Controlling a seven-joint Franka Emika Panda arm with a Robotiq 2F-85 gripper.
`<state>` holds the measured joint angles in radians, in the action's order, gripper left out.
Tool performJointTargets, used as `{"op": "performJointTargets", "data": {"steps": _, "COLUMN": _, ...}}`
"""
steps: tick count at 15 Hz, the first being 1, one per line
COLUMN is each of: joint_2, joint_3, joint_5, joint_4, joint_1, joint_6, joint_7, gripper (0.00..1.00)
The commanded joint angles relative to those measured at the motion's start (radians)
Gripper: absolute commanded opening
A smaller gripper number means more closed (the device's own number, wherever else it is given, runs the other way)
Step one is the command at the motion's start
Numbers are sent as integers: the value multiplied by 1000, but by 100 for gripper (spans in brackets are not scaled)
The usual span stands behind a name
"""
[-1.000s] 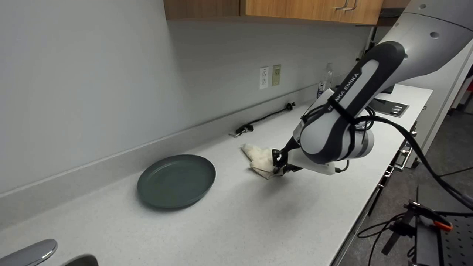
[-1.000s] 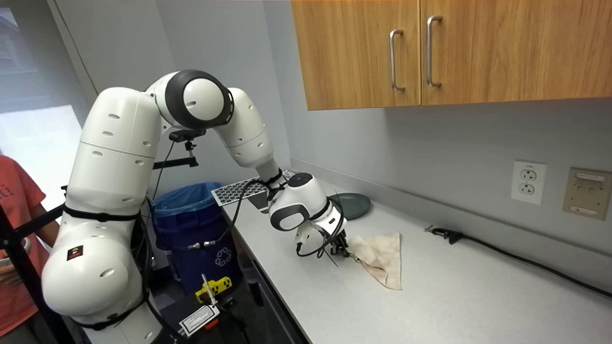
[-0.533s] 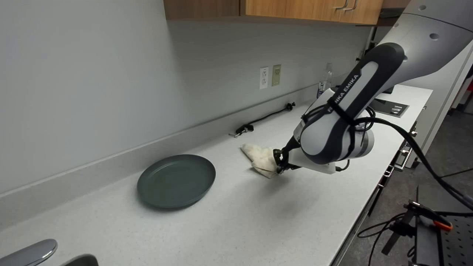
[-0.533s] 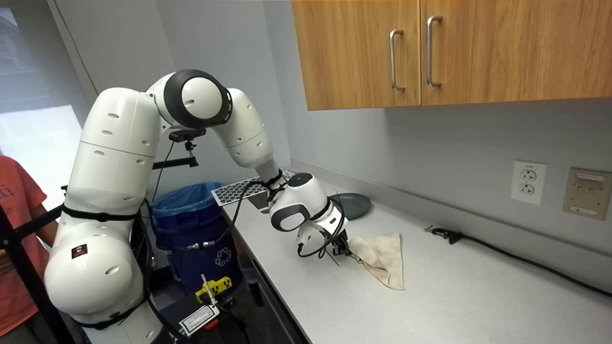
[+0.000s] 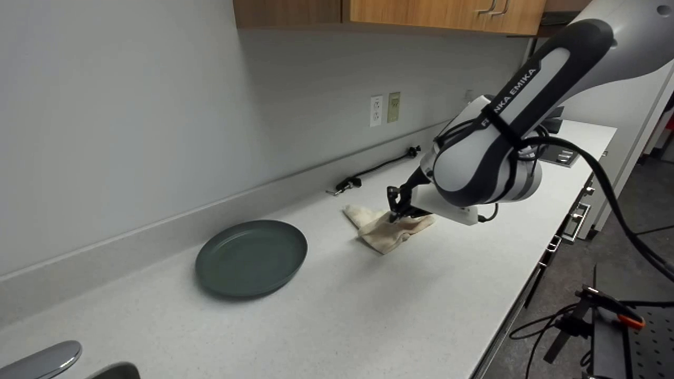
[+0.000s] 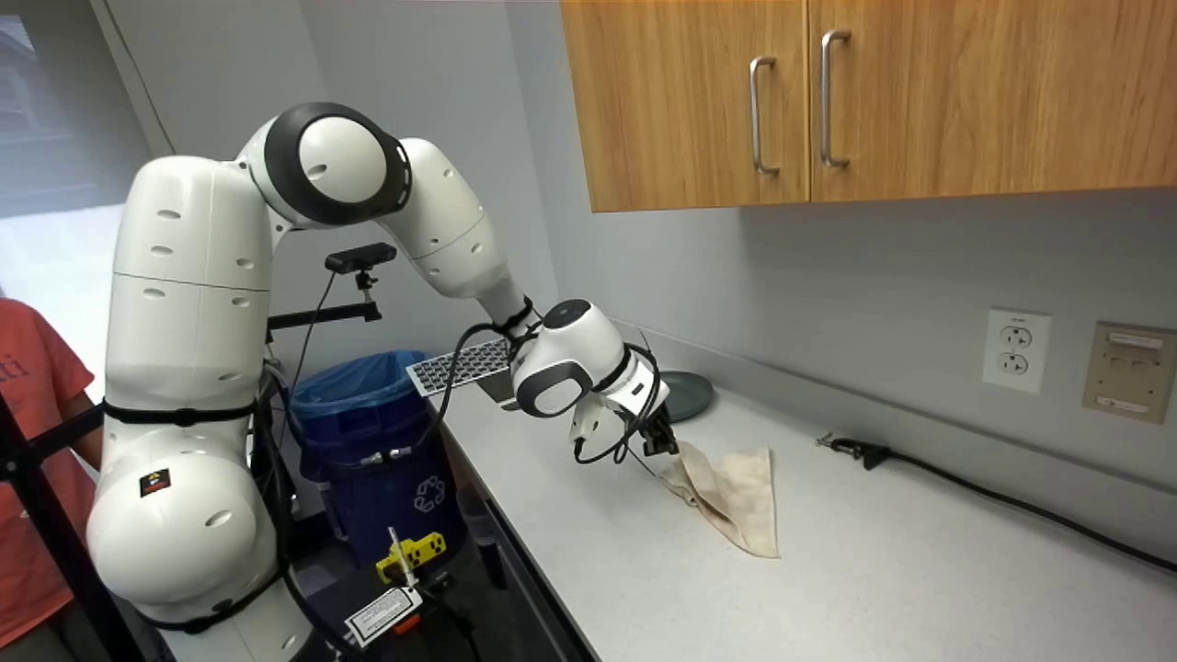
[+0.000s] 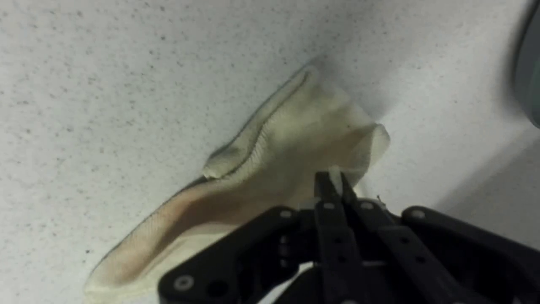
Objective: Unfold the towel
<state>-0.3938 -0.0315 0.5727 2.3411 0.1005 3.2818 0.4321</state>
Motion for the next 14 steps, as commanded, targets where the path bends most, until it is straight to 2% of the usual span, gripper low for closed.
{"op": "performJointTargets", "data": {"steps": 1, "joint_2": 101, "joint_3": -10, "joint_5": -14, "joint_4": 51, "joint_1": -7, "joint_6": -29, "joint_7": 14, "gripper": 1}}
{"op": "performJointTargets", "data": {"steps": 8, "joint_2": 152, "joint_3": -11, "joint_5": -21, "joint_4": 114, "joint_1": -10, "joint_6": -26, "joint_7": 6, "gripper": 1}}
{"op": "performJointTargets", "data": {"steps": 14, "joint_2": 147, "joint_3": 1, "joint_5": -37, "joint_4": 236, "joint_1": -17, "joint_6": -39, "joint_7": -2, "gripper": 1}}
